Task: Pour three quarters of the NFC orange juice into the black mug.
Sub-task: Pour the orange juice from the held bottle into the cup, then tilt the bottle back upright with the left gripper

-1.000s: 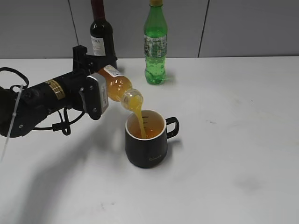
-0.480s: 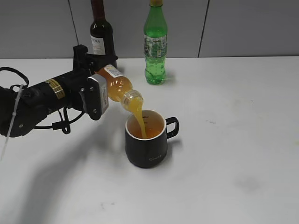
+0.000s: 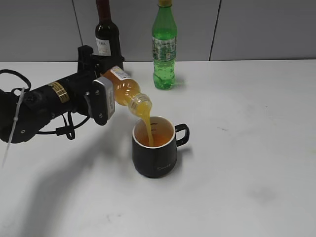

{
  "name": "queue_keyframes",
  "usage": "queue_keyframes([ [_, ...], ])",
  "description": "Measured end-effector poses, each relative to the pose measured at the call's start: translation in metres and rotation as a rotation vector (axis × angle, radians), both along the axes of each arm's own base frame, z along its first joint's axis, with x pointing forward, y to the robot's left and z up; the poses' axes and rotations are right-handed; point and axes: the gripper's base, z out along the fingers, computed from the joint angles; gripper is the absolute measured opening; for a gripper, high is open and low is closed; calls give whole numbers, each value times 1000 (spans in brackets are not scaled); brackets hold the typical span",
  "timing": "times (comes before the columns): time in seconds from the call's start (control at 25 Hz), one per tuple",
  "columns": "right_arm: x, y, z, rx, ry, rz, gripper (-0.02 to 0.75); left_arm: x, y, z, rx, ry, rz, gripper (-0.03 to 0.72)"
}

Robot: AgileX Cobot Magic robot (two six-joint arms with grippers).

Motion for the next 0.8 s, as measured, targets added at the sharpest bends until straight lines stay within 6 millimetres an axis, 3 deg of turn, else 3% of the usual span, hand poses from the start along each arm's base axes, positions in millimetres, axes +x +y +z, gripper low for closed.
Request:
queue_keyframes([
  [0.8, 0, 0, 0, 0, 0, 0, 582, 2, -1, 3, 47, -69, -6, 471],
])
